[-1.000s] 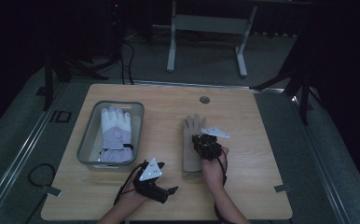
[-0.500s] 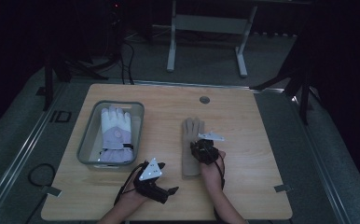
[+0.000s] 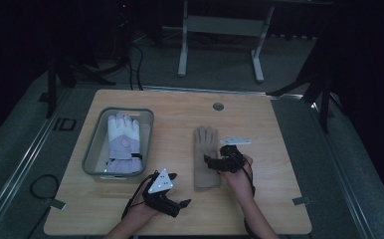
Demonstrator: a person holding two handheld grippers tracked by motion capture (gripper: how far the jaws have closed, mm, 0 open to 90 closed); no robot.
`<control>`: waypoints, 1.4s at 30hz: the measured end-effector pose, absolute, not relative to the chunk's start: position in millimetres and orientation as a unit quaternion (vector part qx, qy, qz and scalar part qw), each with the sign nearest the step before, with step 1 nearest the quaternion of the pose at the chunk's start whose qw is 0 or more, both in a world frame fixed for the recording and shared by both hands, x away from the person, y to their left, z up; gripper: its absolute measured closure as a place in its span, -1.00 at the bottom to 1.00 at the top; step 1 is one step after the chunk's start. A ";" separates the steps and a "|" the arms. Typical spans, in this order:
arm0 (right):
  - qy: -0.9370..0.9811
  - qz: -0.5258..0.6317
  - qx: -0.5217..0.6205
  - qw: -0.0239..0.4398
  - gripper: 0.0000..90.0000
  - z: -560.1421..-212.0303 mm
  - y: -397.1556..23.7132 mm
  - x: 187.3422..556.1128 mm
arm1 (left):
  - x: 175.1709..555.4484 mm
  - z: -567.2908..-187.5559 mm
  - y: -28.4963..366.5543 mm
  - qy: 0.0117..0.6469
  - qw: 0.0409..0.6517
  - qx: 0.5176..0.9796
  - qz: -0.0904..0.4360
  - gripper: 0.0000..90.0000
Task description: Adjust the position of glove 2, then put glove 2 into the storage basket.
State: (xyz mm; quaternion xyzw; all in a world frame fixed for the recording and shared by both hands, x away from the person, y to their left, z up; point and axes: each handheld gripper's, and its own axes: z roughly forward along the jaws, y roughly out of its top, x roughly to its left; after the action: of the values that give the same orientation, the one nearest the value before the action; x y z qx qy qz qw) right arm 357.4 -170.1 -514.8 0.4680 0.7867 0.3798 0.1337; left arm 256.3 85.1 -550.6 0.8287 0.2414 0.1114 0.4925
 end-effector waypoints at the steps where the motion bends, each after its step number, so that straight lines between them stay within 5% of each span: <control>1: 0.788 0.383 0.464 0.129 -0.61 -513.6 -172.7 356.6 | 256.4 -551.0 84.5 0.241 0.490 0.830 0.112 -0.96; 15: 0.842 0.379 0.351 0.155 -0.63 -511.1 -202.1 351.5 | 260.9 -550.1 82.8 0.263 0.465 0.841 0.081 -0.96; 26: 0.842 0.392 0.361 0.088 -0.74 -509.8 -223.4 350.9 | 262.8 -550.6 74.2 0.249 0.441 0.858 0.083 -0.96; 32: 0.846 0.373 0.361 0.119 -0.70 -508.0 -223.4 353.4 | 264.6 -547.9 67.0 0.231 0.437 0.865 0.091 -0.76; 42: 0.835 0.398 0.365 0.107 -0.54 -494.5 -214.4 379.8 | 279.0 -534.1 53.4 0.192 0.451 0.866 0.097 -0.51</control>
State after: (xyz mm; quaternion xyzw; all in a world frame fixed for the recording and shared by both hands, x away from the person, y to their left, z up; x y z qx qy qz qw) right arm 379.8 -214.4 -494.5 0.3646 0.8352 0.3975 0.1073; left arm 279.0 53.4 -534.1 0.8663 0.1922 0.0971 0.4508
